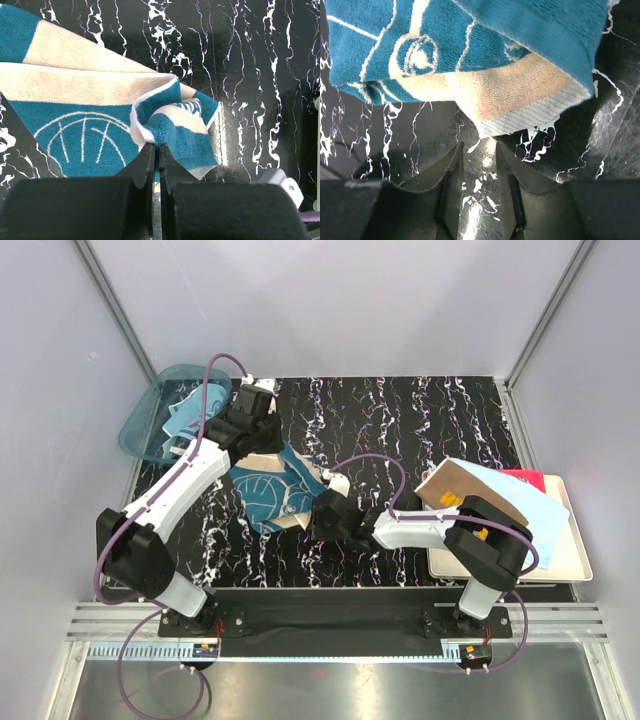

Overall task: Fold and stack the towels
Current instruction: Flatten out the crumpled towel

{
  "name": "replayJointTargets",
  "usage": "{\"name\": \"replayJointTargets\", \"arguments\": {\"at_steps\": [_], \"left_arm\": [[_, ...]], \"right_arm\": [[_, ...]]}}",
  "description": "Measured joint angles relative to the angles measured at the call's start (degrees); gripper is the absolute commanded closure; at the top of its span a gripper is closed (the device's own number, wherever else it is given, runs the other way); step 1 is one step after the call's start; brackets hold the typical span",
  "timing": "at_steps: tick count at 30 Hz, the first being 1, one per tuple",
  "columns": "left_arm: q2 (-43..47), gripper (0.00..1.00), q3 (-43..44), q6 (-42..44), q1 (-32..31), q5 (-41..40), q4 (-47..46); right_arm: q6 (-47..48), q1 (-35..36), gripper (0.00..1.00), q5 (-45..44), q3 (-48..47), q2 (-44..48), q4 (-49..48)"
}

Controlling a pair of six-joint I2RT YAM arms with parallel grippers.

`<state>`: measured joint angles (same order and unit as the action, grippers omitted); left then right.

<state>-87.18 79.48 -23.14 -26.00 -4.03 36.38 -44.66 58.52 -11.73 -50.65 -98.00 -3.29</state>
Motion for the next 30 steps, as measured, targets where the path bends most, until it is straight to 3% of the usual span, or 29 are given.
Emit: {"name": "replayJointTargets", "arguments": {"at_steps": [15,30], "left_arm": [[2.40,1.00,0.31,0.44,3.78,0.66,0.66],[3.45,1.00,0.33,0.50,4.98,1.51,1.25]], "right_arm": [[-3.76,1.70,0.46,-7.04,4.17,0.70,-2.05],[-4.48,1.70,0.47,-11.30,0.37,-3.82,-4.35]]}}
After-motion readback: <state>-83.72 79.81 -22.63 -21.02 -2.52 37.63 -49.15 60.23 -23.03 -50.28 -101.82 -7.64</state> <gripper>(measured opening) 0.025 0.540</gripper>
